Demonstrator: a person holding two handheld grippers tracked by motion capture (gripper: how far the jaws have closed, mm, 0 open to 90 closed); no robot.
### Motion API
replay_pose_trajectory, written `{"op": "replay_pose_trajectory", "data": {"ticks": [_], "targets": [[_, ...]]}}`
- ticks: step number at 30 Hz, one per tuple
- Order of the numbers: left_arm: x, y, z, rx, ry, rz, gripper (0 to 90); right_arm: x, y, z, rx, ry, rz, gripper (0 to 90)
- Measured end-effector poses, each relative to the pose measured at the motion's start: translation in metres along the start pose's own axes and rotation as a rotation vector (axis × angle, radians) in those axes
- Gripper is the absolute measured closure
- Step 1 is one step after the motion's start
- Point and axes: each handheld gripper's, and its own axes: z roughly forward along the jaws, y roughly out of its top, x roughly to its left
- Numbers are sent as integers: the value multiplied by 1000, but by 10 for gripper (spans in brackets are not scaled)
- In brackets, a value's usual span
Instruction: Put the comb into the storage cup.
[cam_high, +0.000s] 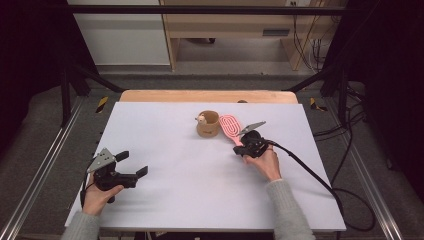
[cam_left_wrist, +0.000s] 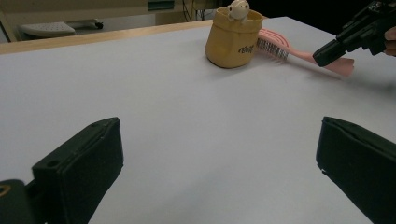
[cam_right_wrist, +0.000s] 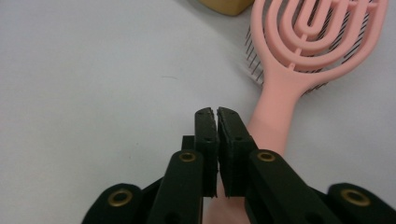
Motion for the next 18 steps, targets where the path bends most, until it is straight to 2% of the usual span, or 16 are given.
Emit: {"op": "replay_pose_trajectory", "data": {"ticks": [4,5,6,7,9,11,14,15,16,18], "targets": [[0,0,0,0,0,-1,6,1,3,-8,-56,9,10,705],[0,0,0,1,0,0,6,1,5,-12,-86,6,24,624],[0,0,0,2,0,1,6,1,5,-12,-86,6,24,624],[0,0,0,1,-1,1,6,-1,7,-16,-108,-16,38,553],[0,0,0,1,-1,1,6,-2,7,-18,-115,-17,44,519],[0,0,0,0,0,0,6,-3,8,-19,-133,-38,62,408],[0,0,0,1,0,1,6,-6,10,-18,-142,-53,91,290],[0,0,0,1,-1,1,6,-7,10,-18,-143,-54,102,280],[0,0,0,1,-1,1,6,-8,11,-17,-147,-70,119,219],[0,0,0,0,-1,0,6,-9,12,-17,-143,-79,130,194]]}}
